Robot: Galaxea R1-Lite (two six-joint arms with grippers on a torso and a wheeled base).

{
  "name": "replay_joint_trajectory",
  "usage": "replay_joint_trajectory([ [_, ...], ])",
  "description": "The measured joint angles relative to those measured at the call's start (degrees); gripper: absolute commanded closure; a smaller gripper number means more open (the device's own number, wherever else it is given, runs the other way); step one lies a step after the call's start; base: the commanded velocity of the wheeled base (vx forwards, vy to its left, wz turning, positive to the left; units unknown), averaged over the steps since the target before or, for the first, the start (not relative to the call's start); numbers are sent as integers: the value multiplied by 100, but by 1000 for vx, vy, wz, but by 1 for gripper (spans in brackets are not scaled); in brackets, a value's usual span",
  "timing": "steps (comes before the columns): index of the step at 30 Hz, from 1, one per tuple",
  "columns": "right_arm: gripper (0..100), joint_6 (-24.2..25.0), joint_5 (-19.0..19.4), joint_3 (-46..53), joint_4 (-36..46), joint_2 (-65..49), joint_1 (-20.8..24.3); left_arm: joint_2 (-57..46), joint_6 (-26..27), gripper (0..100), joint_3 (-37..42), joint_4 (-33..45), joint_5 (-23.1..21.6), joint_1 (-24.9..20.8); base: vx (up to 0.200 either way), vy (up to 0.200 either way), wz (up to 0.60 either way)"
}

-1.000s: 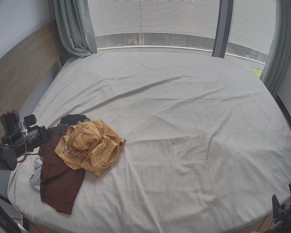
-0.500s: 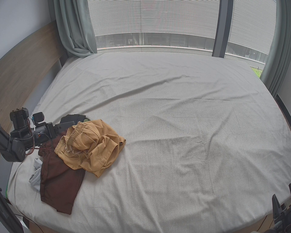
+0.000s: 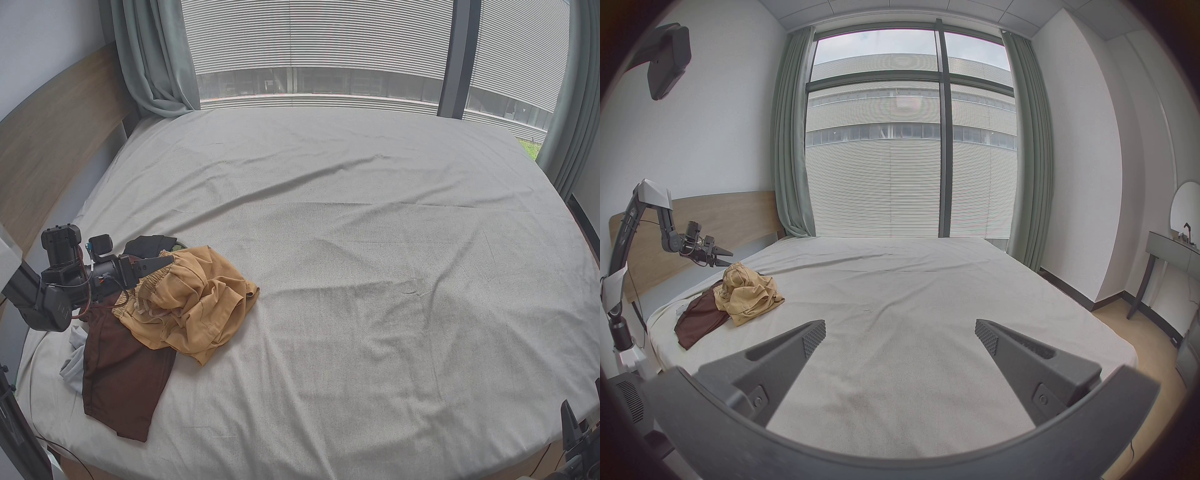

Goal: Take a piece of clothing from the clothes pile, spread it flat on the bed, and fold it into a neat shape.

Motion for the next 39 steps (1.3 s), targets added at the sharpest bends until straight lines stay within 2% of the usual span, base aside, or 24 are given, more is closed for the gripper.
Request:
replay_joint_trajectory([
  [13, 0, 0, 2, 0, 0, 0, 0, 80, 68, 0, 271, -10, -4, -117, 0, 0, 0],
  [19, 0, 0, 2, 0, 0, 0, 0, 90, 66, 0, 385, -11, -176, -124, 0, 0, 0],
  [39, 0, 9, 2, 0, 0, 0, 0, 571, -13, 0, 0, -391, -148, -310, 0, 0, 0],
])
